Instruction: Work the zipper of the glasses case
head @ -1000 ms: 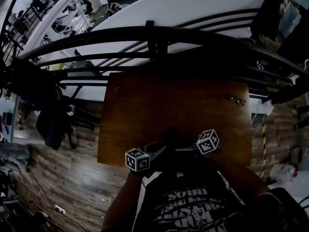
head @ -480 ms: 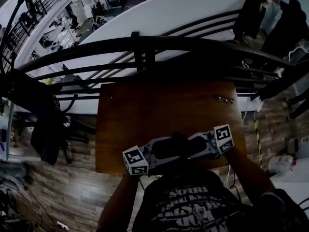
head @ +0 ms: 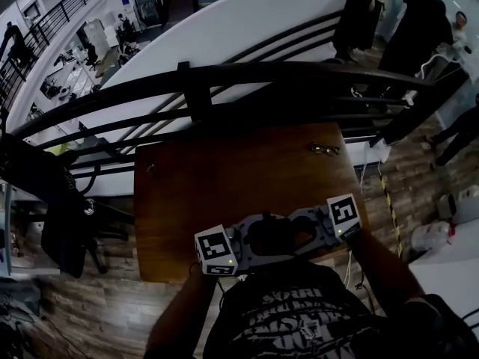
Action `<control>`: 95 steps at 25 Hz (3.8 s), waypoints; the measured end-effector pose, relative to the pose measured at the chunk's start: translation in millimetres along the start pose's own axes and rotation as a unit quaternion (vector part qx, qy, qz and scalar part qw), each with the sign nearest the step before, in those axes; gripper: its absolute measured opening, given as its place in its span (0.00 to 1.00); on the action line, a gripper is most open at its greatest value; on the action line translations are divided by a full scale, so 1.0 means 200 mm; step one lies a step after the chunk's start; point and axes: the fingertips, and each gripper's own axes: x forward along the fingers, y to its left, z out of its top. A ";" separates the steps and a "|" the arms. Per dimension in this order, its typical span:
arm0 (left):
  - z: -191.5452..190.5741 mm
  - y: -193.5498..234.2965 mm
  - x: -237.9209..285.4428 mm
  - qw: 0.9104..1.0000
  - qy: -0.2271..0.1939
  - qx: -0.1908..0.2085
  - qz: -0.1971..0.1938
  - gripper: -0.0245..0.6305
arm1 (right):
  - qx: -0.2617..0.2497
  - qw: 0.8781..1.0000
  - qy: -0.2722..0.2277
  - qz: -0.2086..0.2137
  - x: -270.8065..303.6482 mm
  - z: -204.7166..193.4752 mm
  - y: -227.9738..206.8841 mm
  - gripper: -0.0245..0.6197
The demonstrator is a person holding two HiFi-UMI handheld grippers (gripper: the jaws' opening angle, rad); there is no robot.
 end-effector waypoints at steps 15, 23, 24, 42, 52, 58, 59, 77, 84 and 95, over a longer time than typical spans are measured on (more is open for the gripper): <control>0.15 0.03 0.39 0.993 0.002 0.092 0.074 0.47 | -0.015 0.999 -0.022 -0.019 -0.43 0.12 0.14 0.39; 0.14 0.14 0.29 0.961 0.069 0.172 0.206 0.46 | 0.028 0.994 -0.085 -0.065 -0.66 0.24 -0.01 0.39; 0.11 0.15 0.29 0.952 0.096 0.192 0.217 0.46 | 0.043 0.992 -0.104 -0.060 -0.68 0.30 -0.01 0.37; -0.16 0.12 0.23 0.911 0.214 0.228 0.270 0.46 | 0.068 0.991 0.109 0.041 -0.32 0.31 0.08 0.23; -0.09 0.11 0.19 0.916 0.172 0.228 0.282 0.45 | 0.041 0.996 0.085 -0.007 -0.34 0.37 0.07 0.11; 0.01 0.09 0.20 0.918 0.144 0.239 0.283 0.44 | 0.070 0.997 0.036 -0.010 -0.37 0.43 0.08 0.05; 0.02 0.09 0.20 0.918 0.139 0.241 0.282 0.44 | 0.078 0.996 0.030 -0.011 -0.38 0.43 0.08 0.05; 0.11 0.02 0.21 0.959 0.038 0.146 0.239 0.44 | -0.173 0.981 -0.012 -0.092 -0.39 0.51 0.20 0.04; 0.11 0.03 0.20 0.966 0.024 0.120 0.228 0.44 | -0.160 0.986 -0.031 -0.044 -0.44 0.55 0.26 0.14; 0.08 -0.01 0.18 0.938 0.122 0.247 0.210 0.44 | -0.060 0.998 -0.007 -0.014 -0.36 0.49 0.18 0.14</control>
